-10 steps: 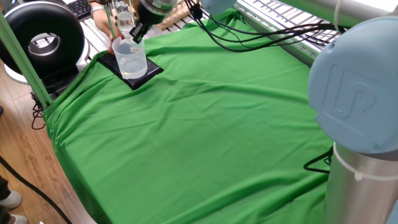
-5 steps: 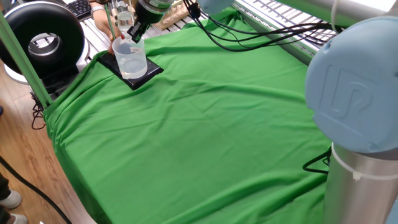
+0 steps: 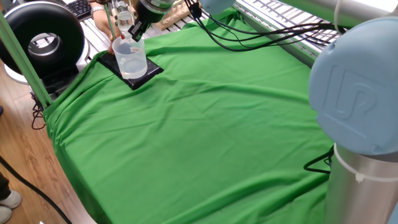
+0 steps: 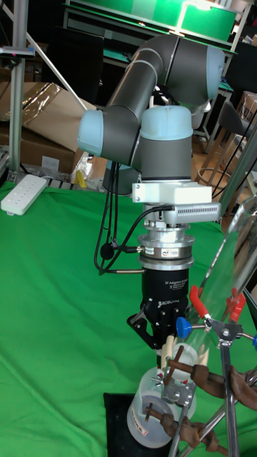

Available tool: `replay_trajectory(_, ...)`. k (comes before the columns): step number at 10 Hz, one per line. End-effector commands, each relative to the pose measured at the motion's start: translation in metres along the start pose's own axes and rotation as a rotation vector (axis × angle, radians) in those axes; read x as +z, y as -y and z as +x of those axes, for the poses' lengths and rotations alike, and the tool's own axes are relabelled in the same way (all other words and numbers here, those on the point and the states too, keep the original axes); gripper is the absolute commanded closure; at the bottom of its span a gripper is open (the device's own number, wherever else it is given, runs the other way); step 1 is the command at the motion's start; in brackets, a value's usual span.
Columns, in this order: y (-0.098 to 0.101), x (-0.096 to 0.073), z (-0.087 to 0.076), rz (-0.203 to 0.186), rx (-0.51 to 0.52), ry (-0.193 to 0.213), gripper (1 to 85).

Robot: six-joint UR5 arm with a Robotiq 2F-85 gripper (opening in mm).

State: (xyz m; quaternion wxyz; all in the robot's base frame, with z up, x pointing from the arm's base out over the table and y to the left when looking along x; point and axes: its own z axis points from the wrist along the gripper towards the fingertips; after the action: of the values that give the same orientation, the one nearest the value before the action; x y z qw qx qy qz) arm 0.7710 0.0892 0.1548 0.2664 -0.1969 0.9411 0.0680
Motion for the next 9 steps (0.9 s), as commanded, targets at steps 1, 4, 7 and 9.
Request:
replay_trajectory(1, 0.004, -0.003, 0.014, -0.009, 0.000, -0.006, 84.3)
replay_trajectory(4, 0.005, -0.004, 0.024, -0.009, 0.002, -0.009, 84.3)
replay_trajectory(7, -0.007, -0.005, 0.019, -0.025, 0.025, 0.039, 84.3)
replay_trajectory(9, -0.001, -0.007, 0.018, 0.014, 0.033, 0.056, 84.3)
